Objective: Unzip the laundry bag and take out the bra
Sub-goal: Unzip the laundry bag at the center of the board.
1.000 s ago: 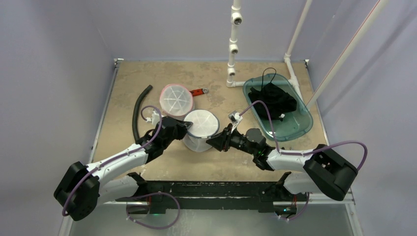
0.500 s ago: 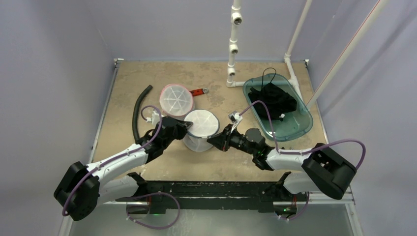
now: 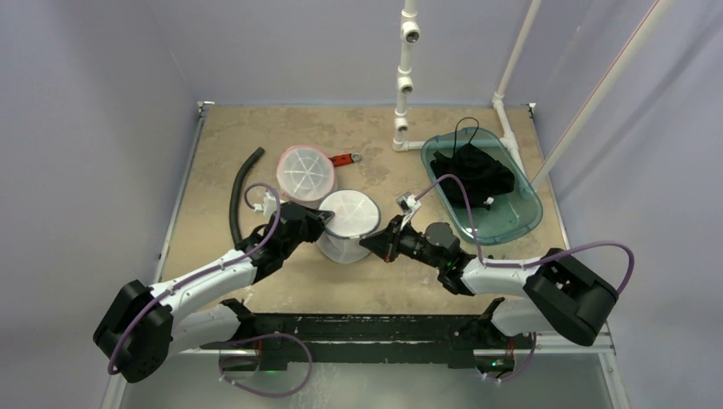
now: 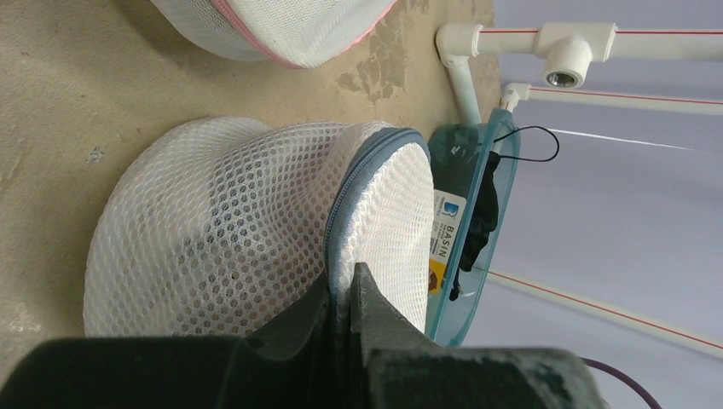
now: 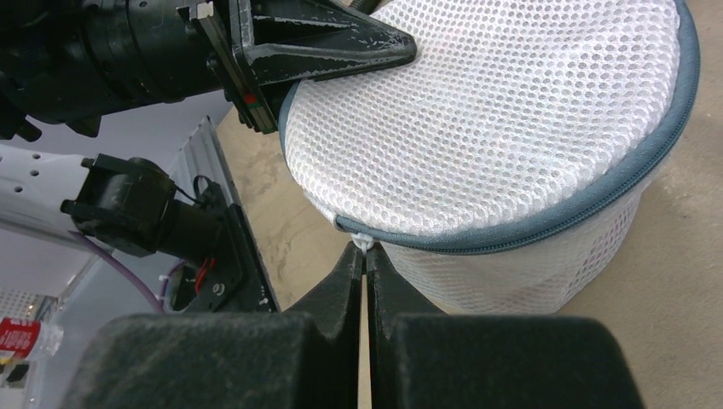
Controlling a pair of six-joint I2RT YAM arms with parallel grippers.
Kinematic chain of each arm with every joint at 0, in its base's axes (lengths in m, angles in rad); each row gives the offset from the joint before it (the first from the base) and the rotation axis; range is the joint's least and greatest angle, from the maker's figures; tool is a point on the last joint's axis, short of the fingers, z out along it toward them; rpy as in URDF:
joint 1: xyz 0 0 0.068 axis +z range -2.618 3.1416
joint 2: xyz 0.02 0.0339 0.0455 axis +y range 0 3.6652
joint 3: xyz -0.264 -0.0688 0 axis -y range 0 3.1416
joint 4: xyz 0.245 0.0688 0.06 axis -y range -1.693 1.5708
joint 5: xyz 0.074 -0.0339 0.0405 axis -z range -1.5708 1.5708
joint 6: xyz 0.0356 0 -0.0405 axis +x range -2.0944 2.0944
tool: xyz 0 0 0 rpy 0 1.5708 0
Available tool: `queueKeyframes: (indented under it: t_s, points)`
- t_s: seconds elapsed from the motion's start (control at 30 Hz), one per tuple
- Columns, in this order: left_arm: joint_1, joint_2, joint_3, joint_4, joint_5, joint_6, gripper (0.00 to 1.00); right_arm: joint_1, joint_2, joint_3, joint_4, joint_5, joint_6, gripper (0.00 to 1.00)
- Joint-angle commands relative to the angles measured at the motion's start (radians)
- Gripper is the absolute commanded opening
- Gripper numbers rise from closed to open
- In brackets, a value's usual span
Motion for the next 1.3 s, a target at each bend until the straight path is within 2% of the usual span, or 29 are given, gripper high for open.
queueKeyframes:
  t_s: [0.0,0.23,0.4,0.63,0.77,0.8,0.83,0.87,0.97,1.03,1.27]
  points:
    - [-0.003,-0.016,-0.015,0.013,0.018,0.009,0.00,-0.006,-0.033,0.027,-0.008,0.050,-0.012,0.00]
    - [-0.003,-0.005,0.005,0.049,0.067,0.096,0.00,-0.005,-0.148,0.057,-0.273,0.197,-0.151,0.00]
    - [-0.002,0.066,0.050,0.067,0.137,0.172,0.00,-0.006,-0.242,0.060,-0.463,0.316,-0.220,0.00]
    - [-0.003,0.122,0.076,0.090,0.178,0.219,0.00,-0.006,-0.307,0.030,-0.578,0.398,-0.118,0.00]
    - [0.000,0.133,0.122,0.071,0.187,0.286,0.00,-0.005,-0.348,0.022,-0.571,0.419,-0.140,0.00]
    - [0.000,0.138,0.143,0.066,0.200,0.319,0.06,-0.005,-0.362,0.020,-0.570,0.408,-0.144,0.00]
    - [-0.001,0.142,0.168,0.051,0.211,0.350,0.16,-0.005,-0.377,0.018,-0.569,0.398,-0.150,0.00]
    - [-0.001,0.145,0.197,0.023,0.218,0.391,0.34,-0.004,-0.388,0.020,-0.574,0.392,-0.154,0.00]
    - [-0.001,0.134,0.286,-0.146,0.195,0.452,0.69,-0.004,-0.411,0.033,-0.602,0.377,-0.166,0.00]
    - [-0.001,0.098,0.316,-0.243,0.159,0.465,0.84,-0.004,-0.422,0.040,-0.615,0.369,-0.166,0.00]
    - [-0.020,-0.141,0.220,-0.389,0.087,0.330,0.87,-0.005,-0.416,0.038,-0.590,0.364,-0.146,0.00]
